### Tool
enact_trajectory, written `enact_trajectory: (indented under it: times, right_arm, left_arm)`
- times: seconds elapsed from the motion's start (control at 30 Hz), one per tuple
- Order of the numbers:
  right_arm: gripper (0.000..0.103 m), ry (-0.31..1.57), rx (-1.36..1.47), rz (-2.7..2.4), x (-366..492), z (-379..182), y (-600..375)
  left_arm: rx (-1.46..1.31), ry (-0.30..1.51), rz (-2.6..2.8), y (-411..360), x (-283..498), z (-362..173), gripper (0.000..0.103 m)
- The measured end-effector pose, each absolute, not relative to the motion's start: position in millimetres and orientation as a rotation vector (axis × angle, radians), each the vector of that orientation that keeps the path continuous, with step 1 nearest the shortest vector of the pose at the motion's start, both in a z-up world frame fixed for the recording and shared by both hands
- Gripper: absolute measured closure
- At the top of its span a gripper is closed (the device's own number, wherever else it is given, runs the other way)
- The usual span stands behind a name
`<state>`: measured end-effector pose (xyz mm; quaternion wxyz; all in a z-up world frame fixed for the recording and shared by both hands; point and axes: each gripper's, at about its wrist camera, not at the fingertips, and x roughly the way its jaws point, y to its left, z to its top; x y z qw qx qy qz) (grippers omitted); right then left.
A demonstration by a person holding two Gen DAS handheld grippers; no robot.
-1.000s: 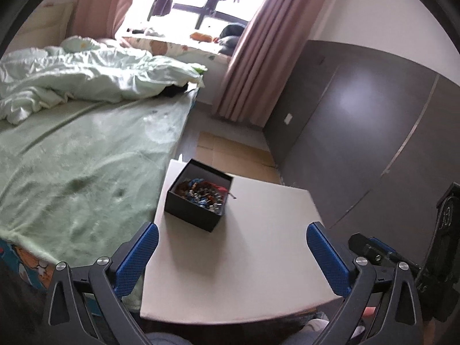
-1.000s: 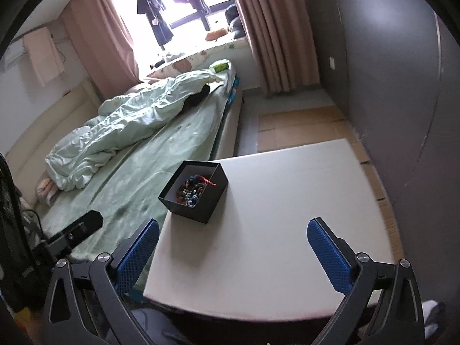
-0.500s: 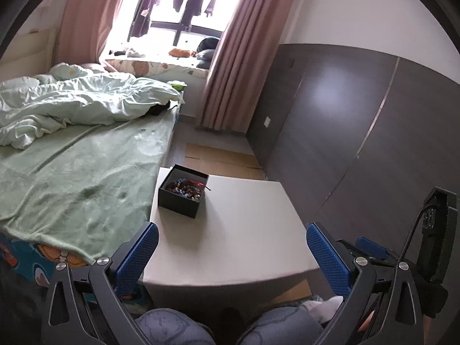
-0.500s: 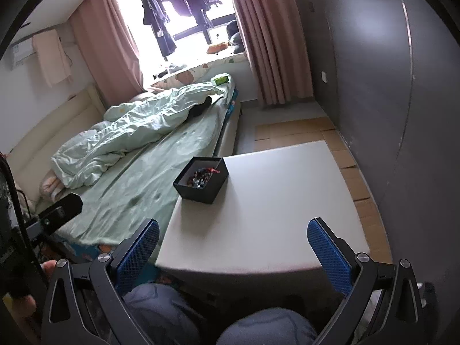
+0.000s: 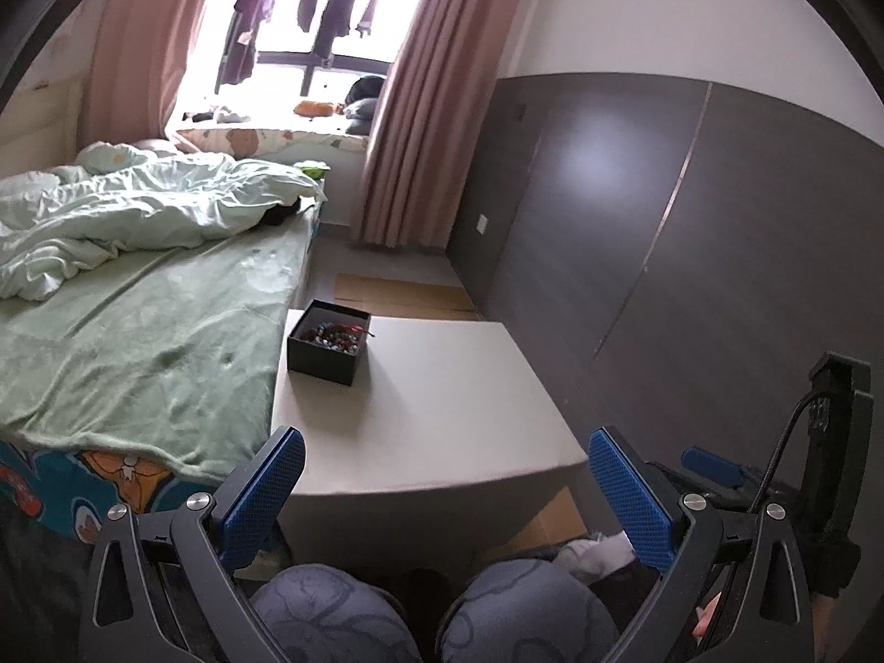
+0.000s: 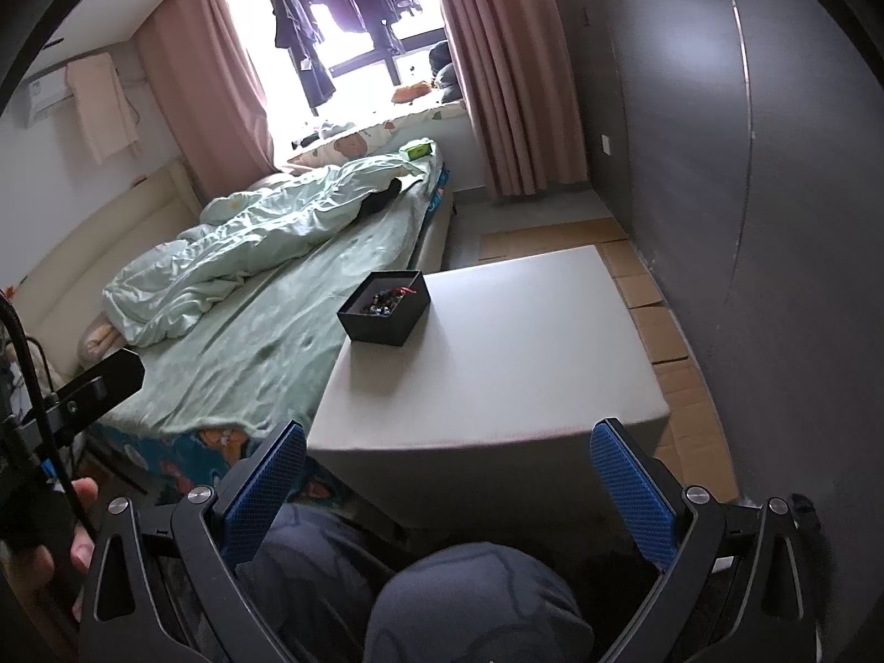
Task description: Organize jewelry
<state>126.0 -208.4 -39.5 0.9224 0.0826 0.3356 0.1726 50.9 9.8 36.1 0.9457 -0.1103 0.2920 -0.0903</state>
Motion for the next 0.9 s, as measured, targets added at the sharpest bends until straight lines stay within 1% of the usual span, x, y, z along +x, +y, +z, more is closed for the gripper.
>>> enact_trajectory:
  times: [0.2,0.4,0.9]
  right_arm:
    - [0.000,0.675,0.144,0.336,103.5,-34.2,-212.2]
    - [0.000,0.660,0.150,0.314,94.4,-23.5,-212.3]
    - [0.000,0.669,0.152,0.330,95.0,-30.5,-201.9]
  left_arm:
    - [-0.165,0.594,-0.186,6.6,33.8,37.0,0.000]
    - [-0.179,0.593,-0.178,14.7,27.3,36.0,0.000]
    - [-0.177,0.594,-0.176,20.4,29.2,34.3,0.000]
